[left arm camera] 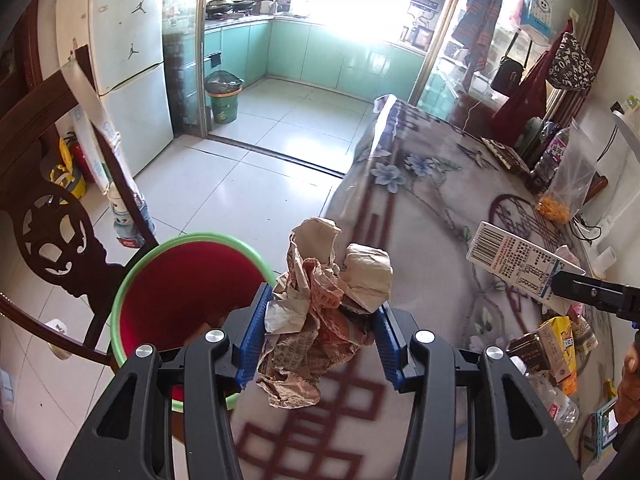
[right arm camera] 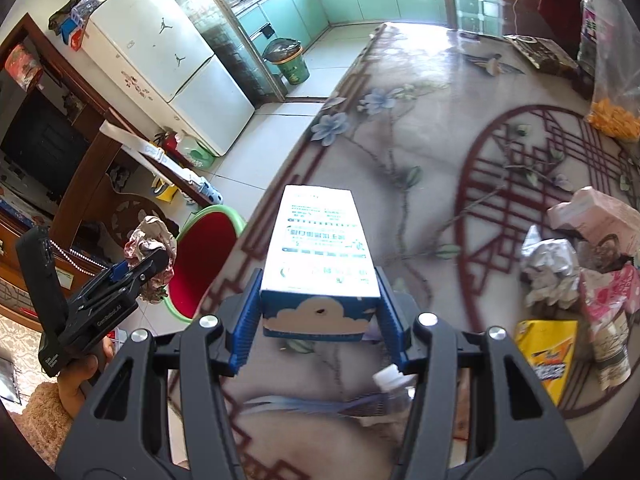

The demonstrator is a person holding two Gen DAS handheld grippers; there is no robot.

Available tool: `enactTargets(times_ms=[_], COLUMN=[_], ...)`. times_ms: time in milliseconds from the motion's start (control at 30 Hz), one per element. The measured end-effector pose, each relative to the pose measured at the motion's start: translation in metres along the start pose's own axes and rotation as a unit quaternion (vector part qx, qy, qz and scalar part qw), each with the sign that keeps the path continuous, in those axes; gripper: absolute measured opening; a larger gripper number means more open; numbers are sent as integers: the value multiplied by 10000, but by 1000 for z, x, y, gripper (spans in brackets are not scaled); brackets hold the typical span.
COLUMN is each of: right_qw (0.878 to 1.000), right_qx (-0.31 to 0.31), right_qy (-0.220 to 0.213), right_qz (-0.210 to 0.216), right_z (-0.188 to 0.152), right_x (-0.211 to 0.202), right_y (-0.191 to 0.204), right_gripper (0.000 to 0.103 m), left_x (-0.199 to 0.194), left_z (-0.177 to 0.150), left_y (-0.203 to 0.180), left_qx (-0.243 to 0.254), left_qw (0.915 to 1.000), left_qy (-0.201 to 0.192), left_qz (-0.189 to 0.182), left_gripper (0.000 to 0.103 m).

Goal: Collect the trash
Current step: 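Move both tools over the red bucket and release paper and carton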

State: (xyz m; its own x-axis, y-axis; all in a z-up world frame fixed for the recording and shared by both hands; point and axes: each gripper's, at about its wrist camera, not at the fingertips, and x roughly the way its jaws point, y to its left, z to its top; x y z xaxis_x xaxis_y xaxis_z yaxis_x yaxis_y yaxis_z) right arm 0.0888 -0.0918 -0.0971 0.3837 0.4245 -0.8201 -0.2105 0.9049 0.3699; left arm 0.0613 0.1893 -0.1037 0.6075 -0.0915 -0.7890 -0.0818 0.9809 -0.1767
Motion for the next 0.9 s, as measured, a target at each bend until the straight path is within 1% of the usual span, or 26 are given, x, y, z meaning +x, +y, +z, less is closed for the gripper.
enactTargets(times_ms=[300,567,700,800,900], right_qw=[9999,9997,9990,9979,9965], right_qx=[-82,-29,-21,-23,-184], right_qy=[133,258,421,627,818], right_qz=[18,48,115,176,61], right_z=[-7,-9,-8,-8,-10], right_x=[28,60,82,105,128], right_y=[66,110,128,144,160], right_gripper=[51,51,51,51,51], left_x=[1,12,23,33,42], left_z=[6,9,9,9,10], left_y=[61,110,128,142,157], left_qx=[12,83,40,-75,-234], left_qw=[9998,9991,9984,9976,9966], left_qy=[168,378,539,672,782], left_qz=[85,148,135,121,105], left_gripper=[46,46,46,46,46])
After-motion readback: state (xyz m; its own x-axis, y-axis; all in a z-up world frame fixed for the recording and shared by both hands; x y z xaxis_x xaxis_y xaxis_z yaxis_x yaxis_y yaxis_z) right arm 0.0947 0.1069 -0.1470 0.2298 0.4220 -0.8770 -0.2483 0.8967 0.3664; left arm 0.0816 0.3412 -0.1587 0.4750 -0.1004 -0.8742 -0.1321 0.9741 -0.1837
